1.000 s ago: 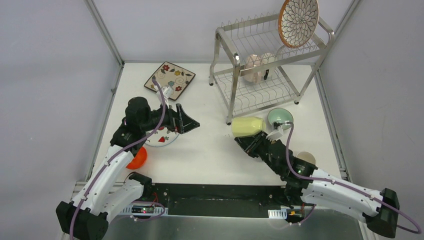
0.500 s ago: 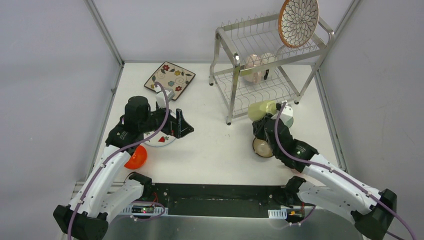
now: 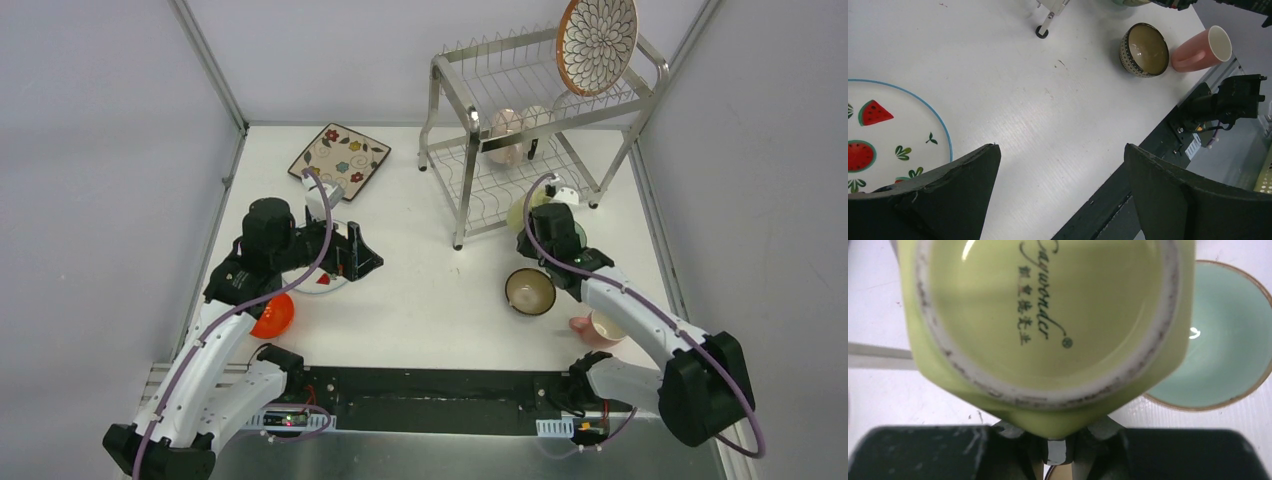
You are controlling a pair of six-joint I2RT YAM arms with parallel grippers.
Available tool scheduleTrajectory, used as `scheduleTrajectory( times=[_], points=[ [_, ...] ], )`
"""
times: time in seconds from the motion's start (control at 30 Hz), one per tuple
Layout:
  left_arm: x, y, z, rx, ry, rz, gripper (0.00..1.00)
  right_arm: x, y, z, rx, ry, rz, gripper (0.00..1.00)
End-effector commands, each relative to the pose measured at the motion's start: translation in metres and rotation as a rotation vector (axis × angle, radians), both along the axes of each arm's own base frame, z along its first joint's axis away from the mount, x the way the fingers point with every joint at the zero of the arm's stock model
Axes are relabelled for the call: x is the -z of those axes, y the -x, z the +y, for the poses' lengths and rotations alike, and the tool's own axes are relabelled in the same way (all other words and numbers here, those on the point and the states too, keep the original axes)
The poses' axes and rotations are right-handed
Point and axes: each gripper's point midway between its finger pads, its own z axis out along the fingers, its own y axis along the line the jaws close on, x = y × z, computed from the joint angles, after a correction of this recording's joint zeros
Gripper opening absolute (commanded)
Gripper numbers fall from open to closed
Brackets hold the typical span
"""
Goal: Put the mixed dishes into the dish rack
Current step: Turn the cup upside down in the dish rack.
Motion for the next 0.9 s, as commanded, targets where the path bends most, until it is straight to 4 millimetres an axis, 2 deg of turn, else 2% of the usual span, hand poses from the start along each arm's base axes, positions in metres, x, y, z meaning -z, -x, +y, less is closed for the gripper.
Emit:
scheduleTrajectory(
  times=[0.0, 0.27, 0.53, 0.87],
  points=[
    [-0.013, 0.0, 0.001, 0.003, -0.004, -0.066, 0.99, -0.068, -0.055, 0.011, -0.053, -0.043, -0.239, 0.0],
    [-0.013, 0.001, 0.003, -0.003, -0.008, -0.073, 0.99, -0.061, -0.092, 0.003, -0.108, 0.131, -0.21, 0.0],
    [-0.015, 0.004, 0.003, 0.006, -0.002, -0.081, 0.99, -0.046, -0.116, -0.005, -0.134, 0.295, -0.145, 0.0],
    [-0.018, 0.007, 0.002, 0.011, -0.002, -0.094, 0.99, -0.041, -0.142, -0.009, -0.198, 0.468, -0.108, 0.0]
  ],
)
